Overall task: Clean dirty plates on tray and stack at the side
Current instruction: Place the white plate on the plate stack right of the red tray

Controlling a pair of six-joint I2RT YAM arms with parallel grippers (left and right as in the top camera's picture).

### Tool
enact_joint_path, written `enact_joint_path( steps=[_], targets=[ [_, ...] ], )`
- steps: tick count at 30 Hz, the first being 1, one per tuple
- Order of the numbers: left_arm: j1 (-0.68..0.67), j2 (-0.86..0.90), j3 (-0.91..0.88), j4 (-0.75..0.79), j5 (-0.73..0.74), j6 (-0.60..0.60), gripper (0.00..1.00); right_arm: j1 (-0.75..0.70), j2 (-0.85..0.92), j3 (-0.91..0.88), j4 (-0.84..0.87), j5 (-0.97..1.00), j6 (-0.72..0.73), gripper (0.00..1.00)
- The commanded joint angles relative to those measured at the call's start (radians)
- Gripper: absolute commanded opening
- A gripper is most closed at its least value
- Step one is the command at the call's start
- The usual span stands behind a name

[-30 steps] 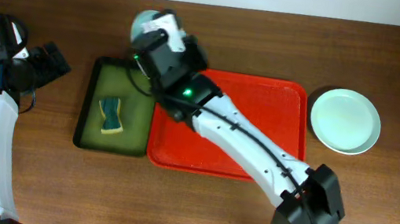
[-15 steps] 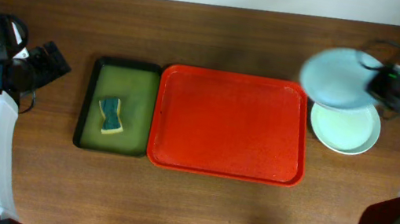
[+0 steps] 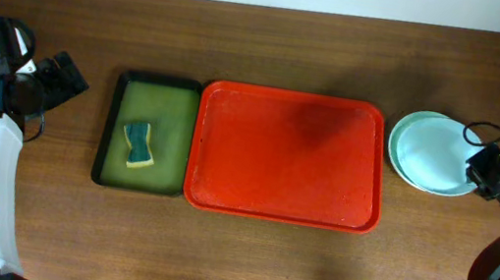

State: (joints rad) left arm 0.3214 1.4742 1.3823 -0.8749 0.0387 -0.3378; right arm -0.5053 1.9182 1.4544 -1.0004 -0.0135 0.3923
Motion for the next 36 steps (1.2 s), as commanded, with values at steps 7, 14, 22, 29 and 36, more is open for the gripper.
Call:
enact_joint_path(
  steps=[7, 14, 22, 29, 36],
  targets=[
    [0.004, 0.002, 0.004, 0.001, 0.007, -0.01, 0.99, 0.242, -0.003, -0.007, -0.061, 0.029, -0.232, 0.98],
    [0.004, 0.002, 0.004, 0.001, 0.007, -0.01, 0.99, 0.577, -0.005, 0.399, -0.341, 0.142, -0.337, 0.99],
    [0.004, 0.002, 0.004, 0.001, 0.006, -0.01, 0.99, 0.662, -0.004, 0.477, -0.38, 0.134, -0.336, 0.99],
    [0.004, 0.002, 0.004, 0.001, 0.007, -0.01, 0.99, 0.662, -0.004, 0.477, -0.38, 0.134, -0.336, 0.99],
    [0.004, 0.002, 0.004, 0.001, 0.007, -0.01, 0.99, 0.655, -0.027, 0.475, -0.38, 0.131, -0.336, 0.99]
  ],
)
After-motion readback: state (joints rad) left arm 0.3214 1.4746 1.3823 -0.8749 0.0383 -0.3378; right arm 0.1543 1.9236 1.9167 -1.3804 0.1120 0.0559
